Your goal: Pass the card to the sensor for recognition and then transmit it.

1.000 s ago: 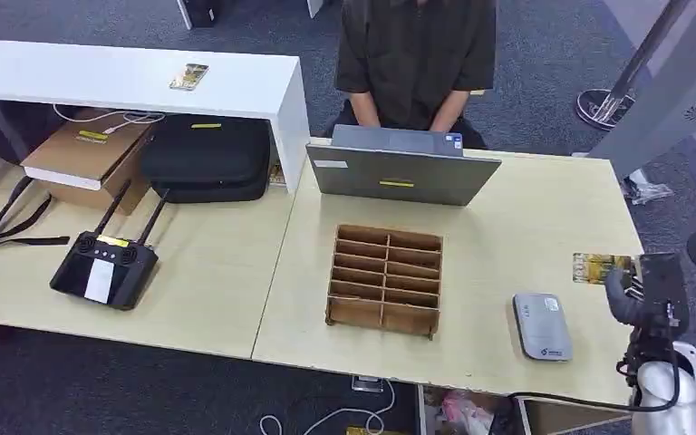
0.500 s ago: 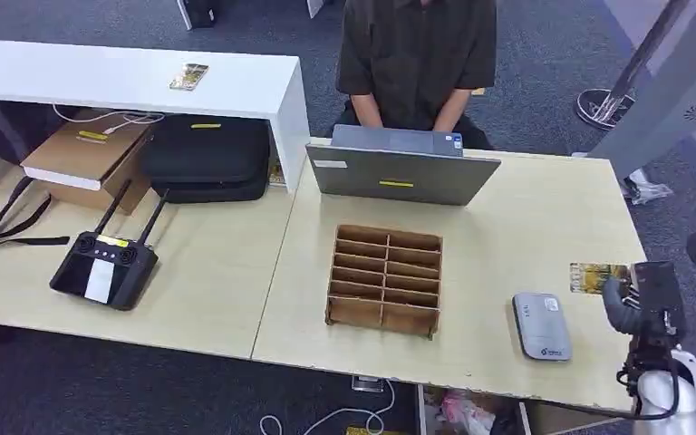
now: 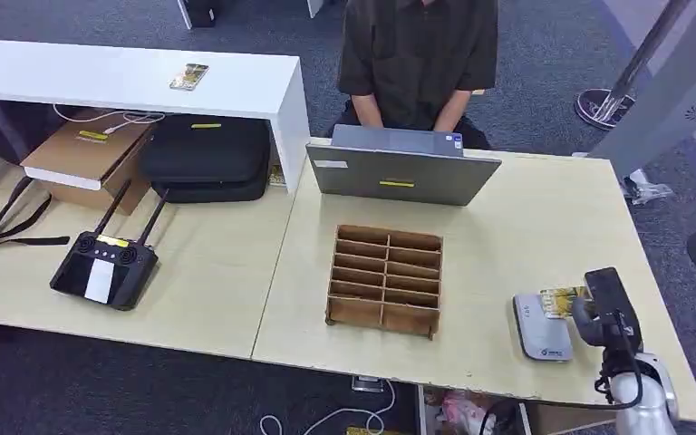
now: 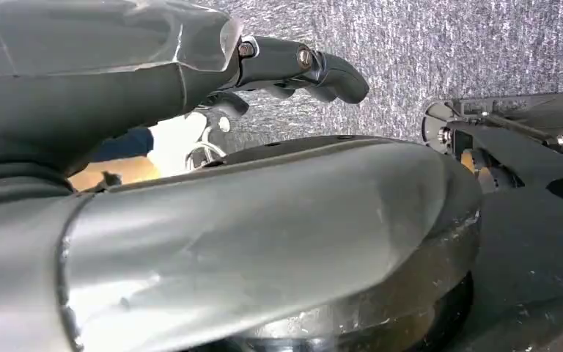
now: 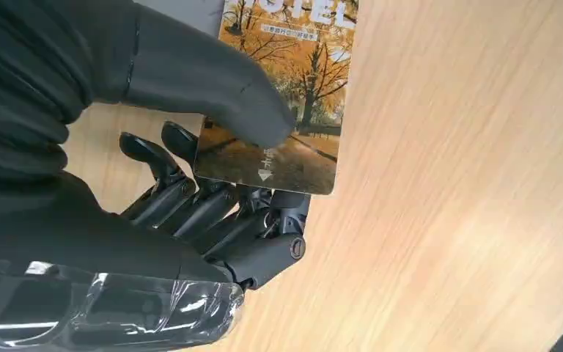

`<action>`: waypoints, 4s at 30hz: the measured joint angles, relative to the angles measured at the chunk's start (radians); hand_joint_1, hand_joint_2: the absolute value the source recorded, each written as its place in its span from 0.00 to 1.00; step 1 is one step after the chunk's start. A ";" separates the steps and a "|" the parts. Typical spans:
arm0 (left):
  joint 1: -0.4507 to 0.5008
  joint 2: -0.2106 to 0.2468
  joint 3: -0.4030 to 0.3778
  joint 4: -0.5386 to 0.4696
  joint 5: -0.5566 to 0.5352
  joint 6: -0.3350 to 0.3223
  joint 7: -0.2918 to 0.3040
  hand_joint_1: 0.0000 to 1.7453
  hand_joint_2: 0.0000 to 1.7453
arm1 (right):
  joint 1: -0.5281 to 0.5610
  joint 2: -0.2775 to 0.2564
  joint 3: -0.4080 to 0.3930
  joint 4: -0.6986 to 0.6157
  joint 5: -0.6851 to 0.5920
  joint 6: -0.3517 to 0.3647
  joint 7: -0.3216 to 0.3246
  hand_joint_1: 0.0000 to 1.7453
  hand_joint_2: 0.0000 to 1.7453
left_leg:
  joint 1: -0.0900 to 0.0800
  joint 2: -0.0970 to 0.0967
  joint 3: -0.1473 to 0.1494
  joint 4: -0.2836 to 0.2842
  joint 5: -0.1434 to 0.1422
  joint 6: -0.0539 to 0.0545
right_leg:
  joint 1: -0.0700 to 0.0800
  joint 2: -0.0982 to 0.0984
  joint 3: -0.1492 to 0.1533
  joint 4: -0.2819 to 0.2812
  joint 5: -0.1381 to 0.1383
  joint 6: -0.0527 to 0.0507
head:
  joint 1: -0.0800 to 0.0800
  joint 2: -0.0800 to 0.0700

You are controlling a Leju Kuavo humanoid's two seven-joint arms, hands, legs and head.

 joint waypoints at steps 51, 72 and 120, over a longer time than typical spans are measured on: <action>0.002 0.006 0.009 0.000 0.025 -0.008 -0.024 0.00 0.00 | 0.167 0.007 0.067 -0.256 0.085 -0.144 -0.063 1.00 1.00 | 0.000 0.001 0.001 0.000 0.000 0.000 | 0.000 0.001 0.000 0.000 0.000 0.000 | 0.000 0.000; 0.002 -0.002 0.016 0.000 0.013 -0.007 -0.039 0.00 0.00 | 0.277 0.119 -0.017 -0.609 0.124 -0.304 -0.109 1.00 1.00 | 0.000 0.001 0.001 0.000 0.000 0.000 | 0.000 0.001 0.000 0.000 -0.001 0.000 | 0.000 0.000; -0.028 -0.013 -0.063 0.000 -0.101 -0.020 -0.001 0.00 0.00 | -0.532 0.316 0.114 0.225 0.294 -0.430 -0.105 1.00 1.00 | 0.000 0.002 0.001 0.000 0.002 -0.001 | 0.000 0.003 0.000 0.001 0.002 -0.001 | 0.000 0.000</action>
